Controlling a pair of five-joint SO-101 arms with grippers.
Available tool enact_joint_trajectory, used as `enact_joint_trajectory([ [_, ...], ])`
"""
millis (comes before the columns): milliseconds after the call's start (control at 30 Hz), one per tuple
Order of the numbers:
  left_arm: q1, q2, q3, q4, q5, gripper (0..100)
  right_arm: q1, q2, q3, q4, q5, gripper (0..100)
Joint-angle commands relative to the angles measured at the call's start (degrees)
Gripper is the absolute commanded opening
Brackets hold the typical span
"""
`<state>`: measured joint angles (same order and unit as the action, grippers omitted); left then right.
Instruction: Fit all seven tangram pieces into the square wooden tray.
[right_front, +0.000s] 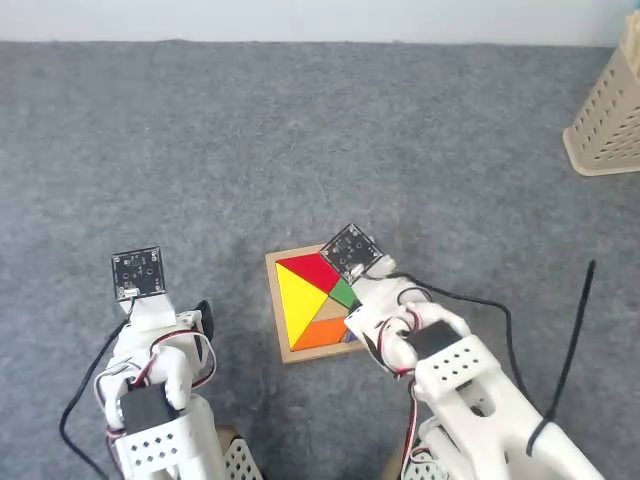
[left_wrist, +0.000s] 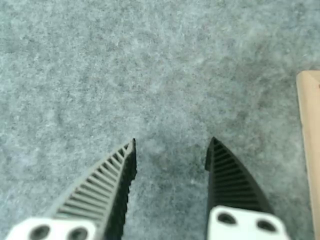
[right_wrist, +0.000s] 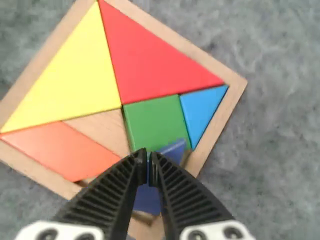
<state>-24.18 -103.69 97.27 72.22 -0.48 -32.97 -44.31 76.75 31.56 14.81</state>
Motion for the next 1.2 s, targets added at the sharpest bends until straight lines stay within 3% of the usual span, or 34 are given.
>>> enact_joint_trajectory([
  [0,0.18,-0.79,-0.75,0.26,-0.26,22,-0.75,2.07,-0.18,-5.23,0.7,0.6],
  [467,0.18,-0.79,-0.75,0.26,-0.26,22,-0.4,4.97,-0.44,-5.67,0.7,0.6],
  [667,0.18,-0.79,-0.75,0.26,-0.26,22,4.97,5.23,-1.49,-5.67,0.7,0.6],
  [1167,0.18,-0.79,-0.75,0.26,-0.26,22,9.19,1.54,-1.49,-4.79,0.62,0.6],
])
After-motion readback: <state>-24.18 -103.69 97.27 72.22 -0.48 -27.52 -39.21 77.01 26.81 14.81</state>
